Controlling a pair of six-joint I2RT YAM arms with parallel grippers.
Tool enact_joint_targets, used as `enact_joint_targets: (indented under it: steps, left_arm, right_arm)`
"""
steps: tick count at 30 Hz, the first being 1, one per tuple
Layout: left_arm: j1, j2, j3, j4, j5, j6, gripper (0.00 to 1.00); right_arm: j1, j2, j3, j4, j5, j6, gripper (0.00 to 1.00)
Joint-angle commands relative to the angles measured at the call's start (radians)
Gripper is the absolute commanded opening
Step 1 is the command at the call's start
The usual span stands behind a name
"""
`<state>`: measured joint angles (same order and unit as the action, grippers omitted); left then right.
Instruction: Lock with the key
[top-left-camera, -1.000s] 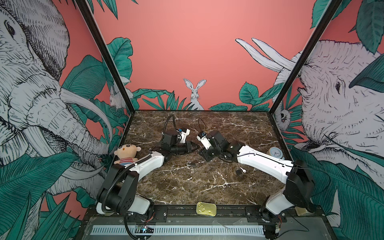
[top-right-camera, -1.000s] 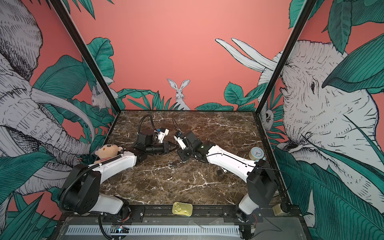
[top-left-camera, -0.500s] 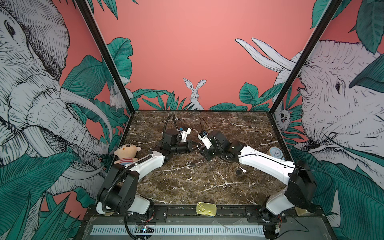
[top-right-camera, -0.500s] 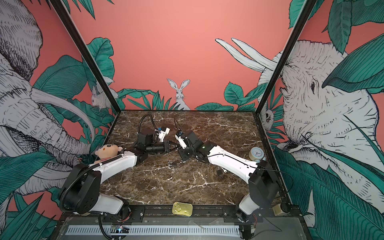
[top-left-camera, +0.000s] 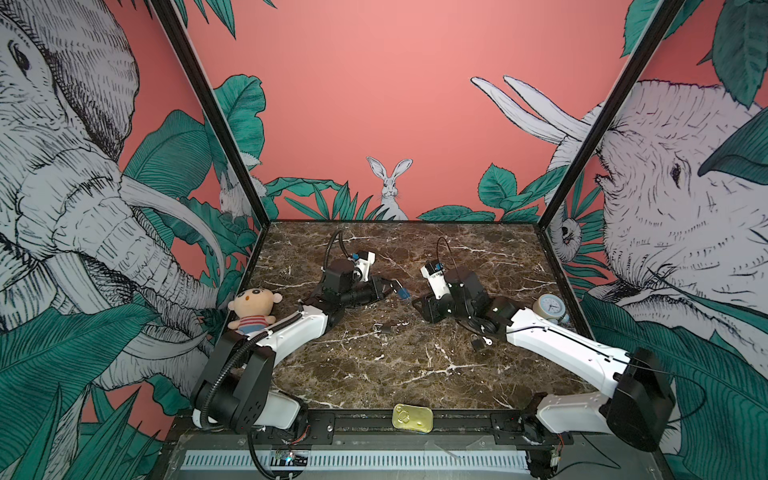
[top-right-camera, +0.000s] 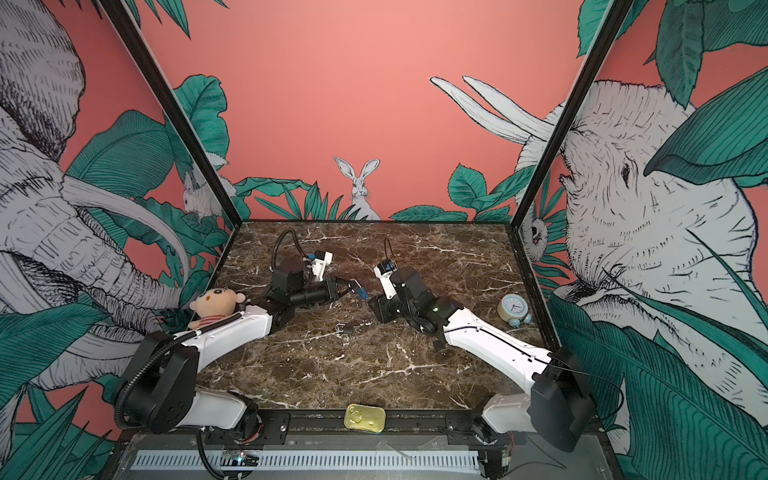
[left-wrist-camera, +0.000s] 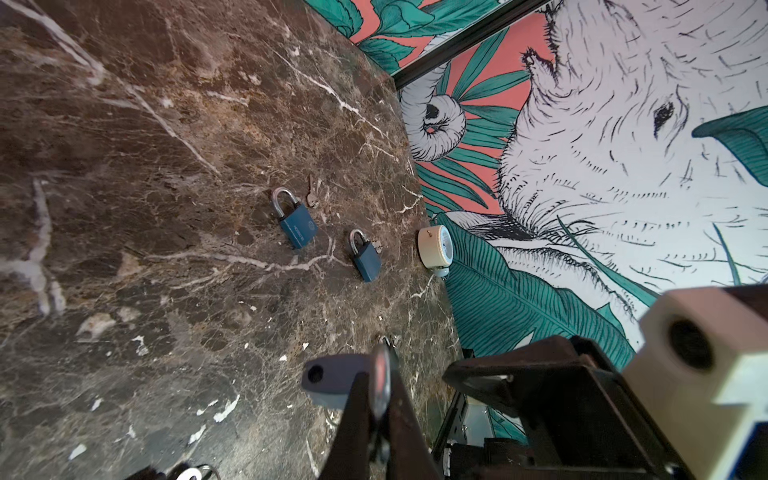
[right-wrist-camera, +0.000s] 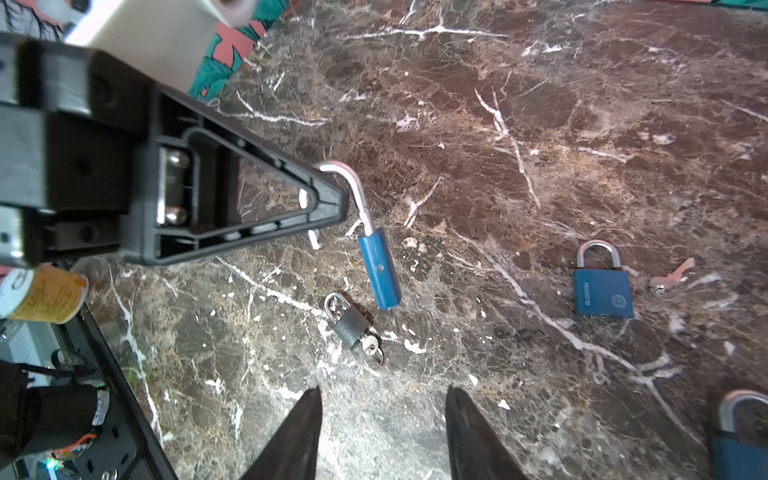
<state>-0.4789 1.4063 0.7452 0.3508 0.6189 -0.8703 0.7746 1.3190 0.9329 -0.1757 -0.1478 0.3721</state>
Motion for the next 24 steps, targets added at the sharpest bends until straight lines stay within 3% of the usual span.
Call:
enact_joint_targets:
  steps: [1,8,24]
  left_arm:
    - [0.0,-0.045,0.016,0.061,0.002,-0.024,0.0]
    - [-0.007,-0.084,0.003,0.058,0.007,-0.05,0.0]
    - [-0.039,-0.163,0.023,-0.033,0.021,-0.024,0.0]
  right_arm:
    - [0.0,-0.019,-0.052,0.119,-0.01,0.034,0.49]
    - [0.0,-0.012,-0.089,0.252,0.007,0.005,0.47]
    - [-0.001,0.071,-0.015,0.31,-0.033,-0.039,0.36]
